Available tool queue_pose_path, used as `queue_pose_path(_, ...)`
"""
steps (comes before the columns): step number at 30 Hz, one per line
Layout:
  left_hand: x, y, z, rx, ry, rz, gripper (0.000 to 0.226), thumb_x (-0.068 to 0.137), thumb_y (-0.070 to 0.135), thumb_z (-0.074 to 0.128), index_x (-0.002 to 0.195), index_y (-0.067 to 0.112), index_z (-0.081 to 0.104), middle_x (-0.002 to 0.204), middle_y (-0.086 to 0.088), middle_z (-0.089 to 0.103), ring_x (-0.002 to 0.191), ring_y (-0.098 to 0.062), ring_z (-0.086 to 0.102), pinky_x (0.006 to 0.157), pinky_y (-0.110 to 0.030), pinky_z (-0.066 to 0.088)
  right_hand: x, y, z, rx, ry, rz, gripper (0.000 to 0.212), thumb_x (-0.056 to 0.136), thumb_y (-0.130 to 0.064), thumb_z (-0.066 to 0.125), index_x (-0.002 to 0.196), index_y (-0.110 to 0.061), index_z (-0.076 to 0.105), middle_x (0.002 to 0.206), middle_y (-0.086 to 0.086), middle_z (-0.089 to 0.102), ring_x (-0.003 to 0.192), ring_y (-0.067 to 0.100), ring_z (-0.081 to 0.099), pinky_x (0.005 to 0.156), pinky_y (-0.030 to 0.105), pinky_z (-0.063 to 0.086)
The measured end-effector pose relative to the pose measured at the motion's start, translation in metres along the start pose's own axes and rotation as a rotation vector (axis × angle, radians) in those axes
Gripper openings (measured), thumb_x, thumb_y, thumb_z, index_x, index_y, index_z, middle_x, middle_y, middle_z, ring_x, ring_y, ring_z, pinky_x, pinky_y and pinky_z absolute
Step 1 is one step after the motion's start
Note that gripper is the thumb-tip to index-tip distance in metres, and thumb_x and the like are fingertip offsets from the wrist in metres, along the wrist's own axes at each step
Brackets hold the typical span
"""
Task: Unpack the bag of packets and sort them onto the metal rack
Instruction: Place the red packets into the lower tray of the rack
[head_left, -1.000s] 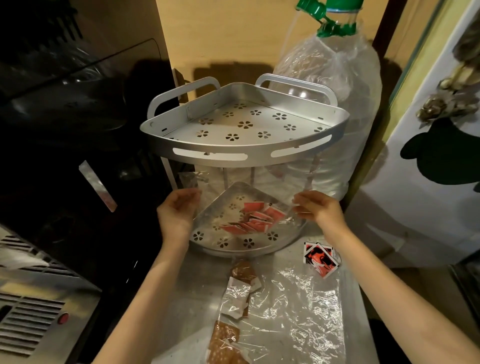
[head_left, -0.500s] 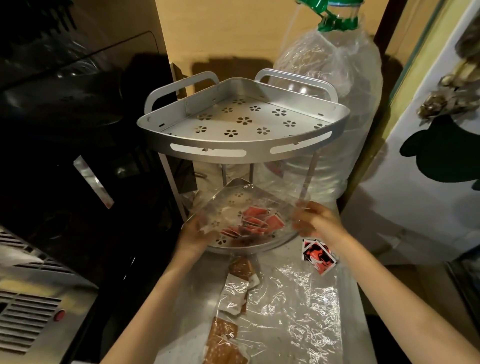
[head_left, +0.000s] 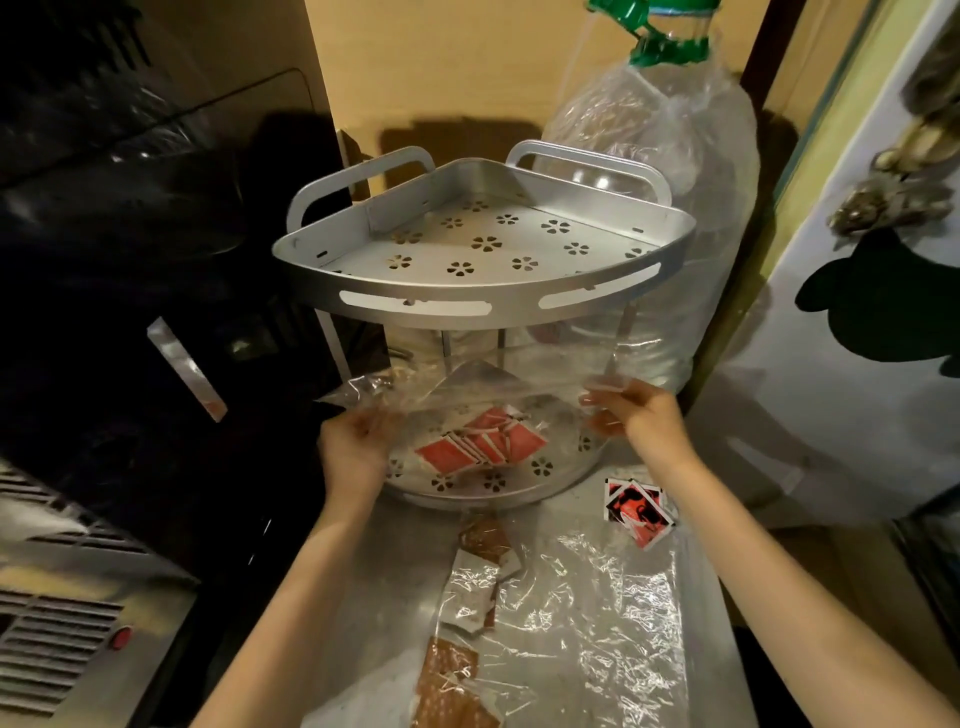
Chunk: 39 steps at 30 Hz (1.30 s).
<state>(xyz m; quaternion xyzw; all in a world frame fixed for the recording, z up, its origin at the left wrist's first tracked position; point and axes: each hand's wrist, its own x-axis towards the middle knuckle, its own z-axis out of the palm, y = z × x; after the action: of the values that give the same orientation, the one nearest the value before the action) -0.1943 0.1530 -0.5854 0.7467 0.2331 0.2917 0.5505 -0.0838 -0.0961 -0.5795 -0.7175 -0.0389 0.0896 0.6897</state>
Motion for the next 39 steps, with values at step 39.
queue_pose_path(39,-0.013,-0.008,-0.007,-0.056,-0.119,0.015,0.021,0.081,-0.001,0.062,0.102,-0.001,0.062,0.091,-0.004,0.067,0.088,-0.01,0.065,0.081,-0.022,0.05,0.013,0.0,0.03,-0.142,-0.135,0.145,0.024,0.083,-0.012,0.064,0.107,-0.011,0.062,0.093,0.007,0.065,0.061,0.014,0.062,0.053,0.019,0.051)
